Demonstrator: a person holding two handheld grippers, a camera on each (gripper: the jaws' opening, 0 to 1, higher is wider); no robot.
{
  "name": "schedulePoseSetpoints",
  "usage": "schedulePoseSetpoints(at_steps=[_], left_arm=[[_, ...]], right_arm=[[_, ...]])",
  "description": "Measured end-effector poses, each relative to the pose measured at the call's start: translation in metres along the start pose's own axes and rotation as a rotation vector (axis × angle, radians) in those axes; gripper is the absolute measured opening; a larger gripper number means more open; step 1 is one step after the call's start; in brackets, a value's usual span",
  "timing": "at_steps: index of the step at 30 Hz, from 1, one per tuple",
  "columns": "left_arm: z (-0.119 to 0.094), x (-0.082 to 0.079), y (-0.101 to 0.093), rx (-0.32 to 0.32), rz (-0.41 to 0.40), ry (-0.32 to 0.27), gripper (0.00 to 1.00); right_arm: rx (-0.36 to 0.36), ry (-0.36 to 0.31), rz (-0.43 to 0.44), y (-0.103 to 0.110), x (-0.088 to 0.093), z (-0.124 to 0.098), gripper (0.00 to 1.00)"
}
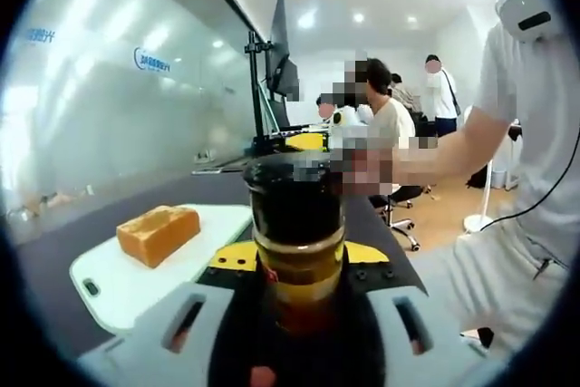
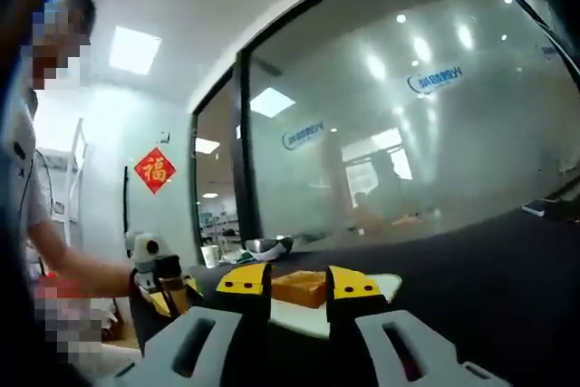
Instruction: Sprinkle pepper
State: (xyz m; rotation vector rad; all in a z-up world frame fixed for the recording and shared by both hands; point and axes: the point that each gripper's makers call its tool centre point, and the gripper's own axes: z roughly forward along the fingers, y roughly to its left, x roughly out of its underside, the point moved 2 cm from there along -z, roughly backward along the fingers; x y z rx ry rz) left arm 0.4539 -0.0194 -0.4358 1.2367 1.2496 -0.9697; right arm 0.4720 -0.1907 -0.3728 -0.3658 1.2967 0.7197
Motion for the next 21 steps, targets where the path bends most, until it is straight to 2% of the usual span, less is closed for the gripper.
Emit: schedulePoseSetpoints(at_steps=[1,2,4,6,8,10,13,17,21], left_arm=[[0.000,0.000,0.000,0.000,-0.004,0.000,0.22],[0.000,0.000,0.000,0.001,-0.010,-0.001,0.22],[-0.001,0.000,0.001,0.002,-0.021,-0.001,0.22],[-0.001,0.000,0.001,0.003,-0.024,-0.002,0.22],[-0.001,0.000,0.001,0.004,-0.024,-0.003,0.22],[-0.001,0.000,0.000,0.004,-0.030,-0.003,0.22],[-0.001,0.001,0.001,0.006,-0.040,-0.001,0.22],[-0.001,0.001,0.003,0.003,-0.042,-0.001,0.22],[-0.001,0.002,0.004,0.002,-0.047,-0.001,0.22]], right_arm=[[-0.046,-0.010,-0.012,0.015,-0.002,0.005,0.26],[-0.099,0.002,-0.081,0.034,-0.003,0.011,0.29],[-0.156,0.003,-0.182,0.057,-0.006,0.019,0.30],[-0.244,0.008,-0.211,0.085,-0.005,0.027,0.31],[-0.295,0.059,-0.242,0.101,0.002,0.033,0.34],[-0.383,0.113,-0.245,0.123,0.013,0.041,0.34],[-0.409,0.154,-0.325,0.132,0.025,0.053,0.35],[-0.454,0.185,-0.324,0.144,0.033,0.069,0.42],[-0.475,0.227,-0.305,0.147,0.044,0.081,0.42]])
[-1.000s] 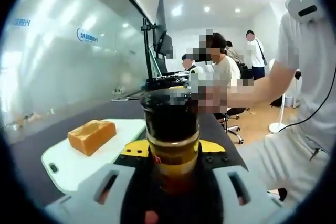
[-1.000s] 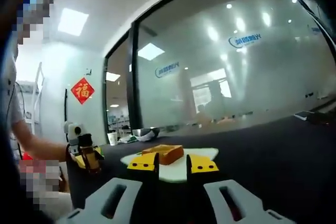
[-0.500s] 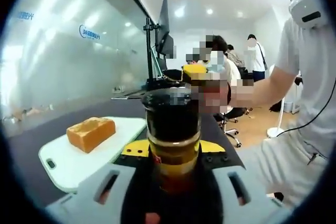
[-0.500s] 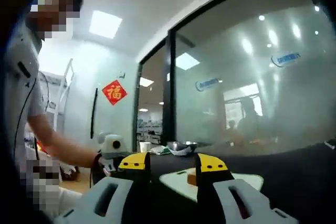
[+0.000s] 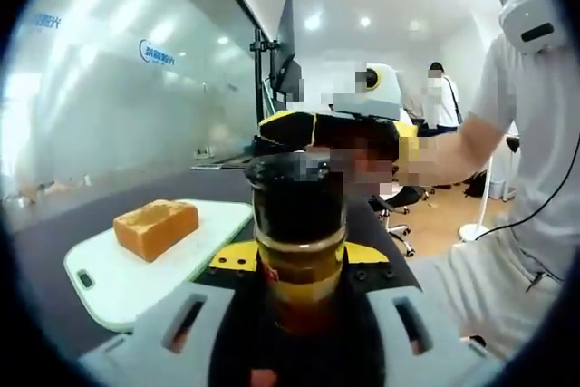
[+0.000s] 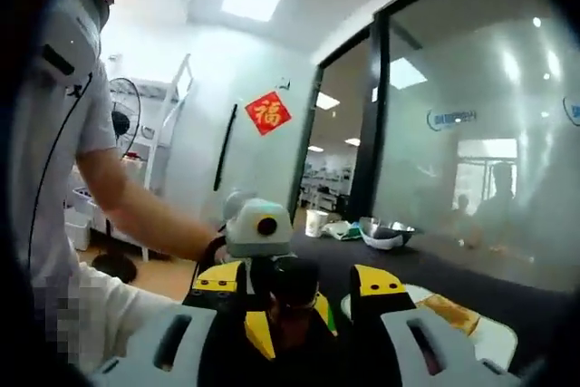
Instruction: Sprinkle pepper
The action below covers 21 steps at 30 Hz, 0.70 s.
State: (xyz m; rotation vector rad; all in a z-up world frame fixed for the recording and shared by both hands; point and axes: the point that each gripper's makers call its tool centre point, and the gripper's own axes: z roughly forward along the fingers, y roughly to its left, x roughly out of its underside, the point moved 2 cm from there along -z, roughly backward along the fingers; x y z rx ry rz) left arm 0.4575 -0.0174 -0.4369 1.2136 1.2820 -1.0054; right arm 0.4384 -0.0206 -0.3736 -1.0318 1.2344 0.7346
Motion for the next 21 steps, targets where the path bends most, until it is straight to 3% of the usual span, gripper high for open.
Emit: schedulePoseSetpoints(at_steps=[5,10,16,21], left_arm=[[-0.001,0.001,0.001,0.004,0.000,-0.001,0.22],[-0.001,0.001,0.001,0.008,-0.003,-0.001,0.22],[-0.002,0.001,0.002,0.012,-0.009,-0.002,0.22],[-0.002,0.001,0.001,0.015,-0.011,-0.002,0.22]], right_arm=[[-0.016,0.045,0.034,-0.001,0.007,0.012,0.41],[-0.054,0.038,0.036,-0.001,0.007,0.017,0.40],[-0.090,0.058,0.031,-0.001,0.010,0.026,0.34],[-0.073,0.071,0.011,-0.006,0.010,0.027,0.26]])
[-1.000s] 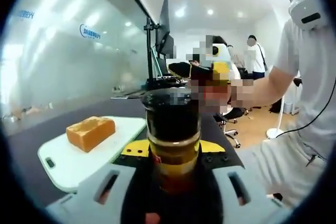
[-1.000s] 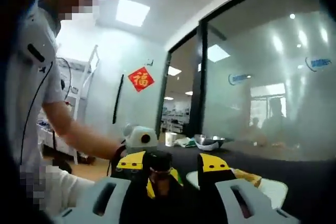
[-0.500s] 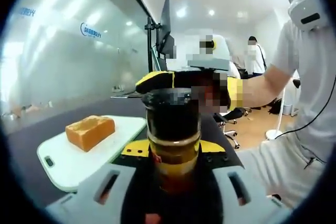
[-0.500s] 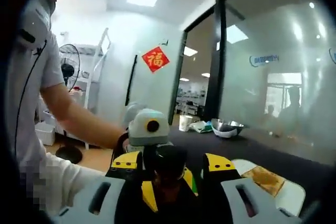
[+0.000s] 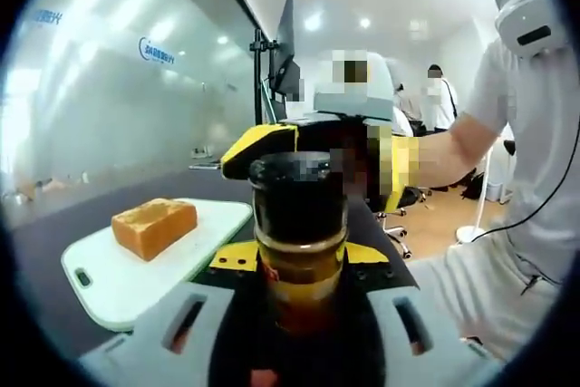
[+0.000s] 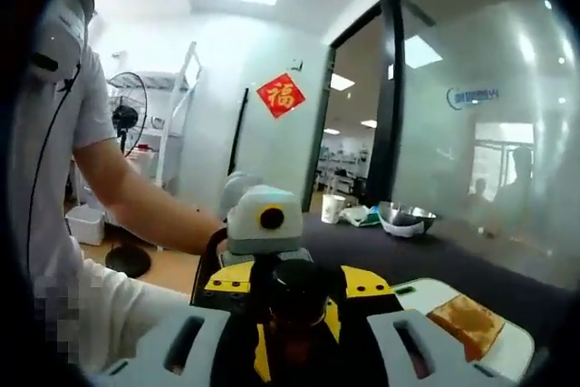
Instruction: Sprinkle pepper
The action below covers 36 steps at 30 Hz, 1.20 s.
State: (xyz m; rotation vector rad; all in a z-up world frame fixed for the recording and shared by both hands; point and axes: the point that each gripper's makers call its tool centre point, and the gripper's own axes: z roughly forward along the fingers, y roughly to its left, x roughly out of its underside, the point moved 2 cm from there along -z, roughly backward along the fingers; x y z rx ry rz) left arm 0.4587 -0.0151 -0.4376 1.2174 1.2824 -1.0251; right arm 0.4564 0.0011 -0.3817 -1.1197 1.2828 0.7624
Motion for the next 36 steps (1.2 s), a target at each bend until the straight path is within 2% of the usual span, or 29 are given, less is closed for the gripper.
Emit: schedulePoseSetpoints(at_steps=[9,22,23,24,25,26,27,29,32,34,36], left_arm=[[-0.0005,0.0000,0.0014,0.002,-0.005,0.000,0.22],[0.0008,-0.0003,0.0009,-0.001,-0.004,0.003,0.22],[0.0009,-0.0002,0.0011,-0.003,-0.004,0.003,0.22],[0.0012,0.0005,0.0007,-0.002,-0.003,0.008,0.22],[0.0012,-0.0007,-0.0012,0.006,0.006,0.002,0.21],[0.0008,0.0000,-0.0013,0.003,0.006,0.004,0.21],[0.0011,0.0003,-0.0001,-0.002,0.006,0.007,0.22],[0.0023,0.0000,-0.0004,-0.002,0.004,0.006,0.22],[0.0025,0.0002,-0.0003,-0.004,0.004,0.006,0.22],[0.0026,0.0002,-0.0002,-0.004,0.003,0.005,0.22],[0.0028,0.0001,-0.0003,-0.004,0.005,0.005,0.22]], right_arm=[[0.012,0.008,0.011,0.0022,-0.0011,0.0012,0.24],[0.014,-0.003,0.145,-0.0027,0.0008,0.0015,0.22],[0.010,-0.002,0.173,-0.0016,0.0005,0.0010,0.22],[0.008,-0.028,0.215,-0.0017,-0.0033,-0.0003,0.22],[-0.035,-0.012,0.368,0.0029,-0.0021,0.0001,0.22],[-0.036,-0.018,0.379,-0.0026,-0.0012,0.0004,0.22],[-0.025,-0.017,0.337,-0.0057,0.0023,0.0011,0.22],[-0.034,-0.020,0.408,-0.0013,0.0002,0.0016,0.22],[-0.030,-0.005,0.461,-0.0020,0.0007,0.0034,0.22],[-0.037,0.007,0.541,-0.0063,0.0004,0.0044,0.23],[-0.042,0.021,0.609,-0.0006,-0.0025,0.0017,0.23]])
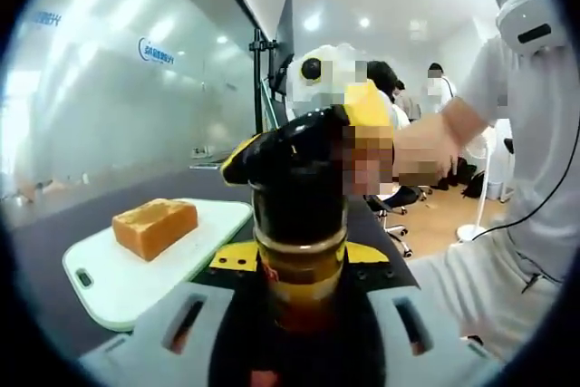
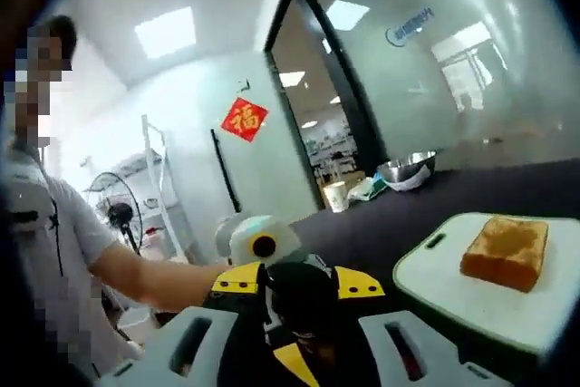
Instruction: Sprinkle pepper
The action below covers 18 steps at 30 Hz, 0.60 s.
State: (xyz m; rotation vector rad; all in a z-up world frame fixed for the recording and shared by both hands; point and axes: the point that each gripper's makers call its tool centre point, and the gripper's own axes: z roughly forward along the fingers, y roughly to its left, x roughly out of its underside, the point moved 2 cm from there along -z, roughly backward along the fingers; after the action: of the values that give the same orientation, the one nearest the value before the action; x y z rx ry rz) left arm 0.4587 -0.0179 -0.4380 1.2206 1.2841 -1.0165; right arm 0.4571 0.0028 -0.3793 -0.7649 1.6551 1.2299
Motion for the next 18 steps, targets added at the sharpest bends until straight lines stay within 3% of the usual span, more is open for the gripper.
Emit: schedulePoseSetpoints(at_steps=[7,9,13,15,17,18], left_arm=[[0.000,0.000,0.000,0.001,0.003,0.000,0.22],[0.000,0.000,0.000,0.000,0.003,0.000,0.22],[0.000,0.000,0.001,-0.001,0.007,0.000,0.22],[0.000,0.000,0.000,-0.002,0.009,0.000,0.22],[0.000,0.000,0.000,-0.001,0.012,0.000,0.22],[0.000,0.000,-0.001,0.003,0.018,-0.001,0.22]], right_arm=[[-0.019,0.044,0.165,0.001,-0.003,0.001,0.24],[-0.029,0.062,0.279,-0.001,-0.005,0.002,0.24],[-0.036,0.095,0.429,-0.002,-0.007,0.003,0.24],[-0.037,0.103,0.545,0.002,-0.006,0.003,0.24],[-0.039,0.118,0.788,-0.006,-0.010,0.003,0.25],[-0.036,0.117,0.839,-0.009,-0.010,0.004,0.25]])
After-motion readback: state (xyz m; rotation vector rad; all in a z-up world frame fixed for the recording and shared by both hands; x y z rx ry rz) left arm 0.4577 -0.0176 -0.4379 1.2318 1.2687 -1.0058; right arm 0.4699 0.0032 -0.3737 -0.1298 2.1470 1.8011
